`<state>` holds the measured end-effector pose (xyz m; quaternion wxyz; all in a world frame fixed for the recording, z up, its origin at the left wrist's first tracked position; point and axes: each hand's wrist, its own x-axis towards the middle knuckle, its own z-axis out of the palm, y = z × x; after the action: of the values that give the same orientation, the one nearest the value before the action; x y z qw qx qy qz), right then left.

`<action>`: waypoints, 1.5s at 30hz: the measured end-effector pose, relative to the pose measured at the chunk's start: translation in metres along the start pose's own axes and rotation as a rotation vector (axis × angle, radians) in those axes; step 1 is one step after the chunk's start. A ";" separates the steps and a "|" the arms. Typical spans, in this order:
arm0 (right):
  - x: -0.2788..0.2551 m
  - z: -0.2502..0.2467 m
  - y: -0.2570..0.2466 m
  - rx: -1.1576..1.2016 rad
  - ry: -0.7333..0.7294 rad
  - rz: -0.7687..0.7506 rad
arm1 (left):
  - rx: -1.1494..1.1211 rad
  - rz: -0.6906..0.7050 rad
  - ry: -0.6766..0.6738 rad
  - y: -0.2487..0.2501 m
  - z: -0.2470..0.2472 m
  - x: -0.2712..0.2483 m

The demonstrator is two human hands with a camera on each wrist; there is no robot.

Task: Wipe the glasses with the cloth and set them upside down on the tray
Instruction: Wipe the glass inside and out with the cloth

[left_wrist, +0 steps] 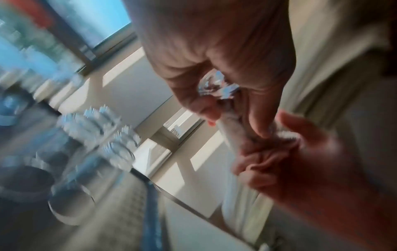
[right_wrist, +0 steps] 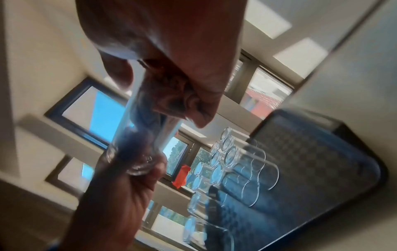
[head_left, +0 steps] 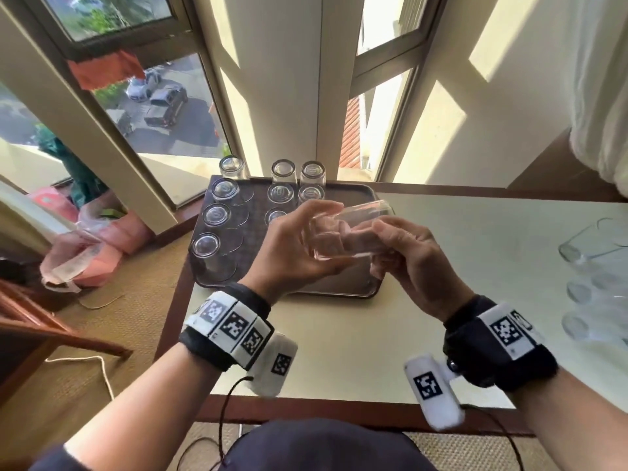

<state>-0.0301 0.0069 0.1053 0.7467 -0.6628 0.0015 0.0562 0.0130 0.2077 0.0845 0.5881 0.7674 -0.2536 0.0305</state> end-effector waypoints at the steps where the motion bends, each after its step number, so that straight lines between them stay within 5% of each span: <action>1: 0.001 -0.001 -0.001 0.028 -0.018 0.050 | 0.159 0.135 0.009 -0.001 -0.001 0.000; 3: 0.004 -0.004 -0.004 0.043 -0.048 0.084 | 0.257 0.186 0.006 -0.004 -0.002 0.001; 4: 0.005 -0.004 -0.006 0.040 -0.038 0.059 | 0.163 0.076 -0.022 -0.003 -0.002 0.002; 7: 0.007 -0.002 -0.008 -0.147 0.022 -0.180 | -0.578 -0.549 -0.142 0.009 0.003 0.006; 9: 0.007 0.002 -0.007 -0.252 -0.029 -0.289 | -0.725 -0.670 -0.075 0.008 0.008 0.005; 12: 0.006 0.003 -0.010 -0.134 -0.047 -0.124 | -0.477 -0.449 0.055 0.009 0.007 0.005; 16: 0.007 -0.003 -0.006 0.136 -0.071 0.070 | 0.178 0.147 0.051 0.006 -0.001 0.004; 18: 0.009 -0.006 -0.005 0.149 -0.036 0.021 | 0.143 0.092 0.015 0.005 -0.003 0.008; 21: 0.008 -0.002 -0.008 -0.010 -0.029 -0.187 | -0.484 -0.377 -0.083 0.012 -0.007 0.010; 23: 0.006 0.004 -0.008 -0.074 -0.074 -0.245 | -0.551 -0.470 -0.085 0.013 -0.011 0.012; 25: 0.006 0.008 -0.004 -0.012 -0.117 -0.139 | -0.342 -0.302 -0.033 0.016 -0.016 0.010; 28: 0.007 0.007 -0.002 0.200 -0.154 0.095 | 0.142 0.183 -0.015 0.009 -0.023 0.009; 30: 0.008 0.005 -0.004 0.217 -0.149 0.101 | 0.236 0.254 -0.017 0.001 -0.021 0.008; 35: 0.012 0.005 -0.011 -0.201 -0.116 -0.263 | -0.626 -0.534 -0.041 0.011 -0.009 0.010; 37: 0.012 0.006 -0.013 -0.236 -0.196 -0.195 | -0.638 -0.601 0.032 0.015 -0.008 0.013; 39: 0.010 0.006 -0.012 -0.089 -0.226 -0.025 | -0.464 -0.431 0.086 0.017 -0.009 0.010; 43: 0.009 0.007 -0.006 0.246 -0.152 0.153 | 0.164 0.172 0.057 0.005 -0.011 0.004; 45: 0.011 0.008 -0.005 0.229 -0.082 0.086 | 0.058 0.097 0.011 0.004 -0.010 0.007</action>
<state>-0.0197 0.0151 0.1100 0.8139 -0.5696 0.0056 0.1147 0.0205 0.2138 0.0934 0.5647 0.7708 -0.2863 0.0705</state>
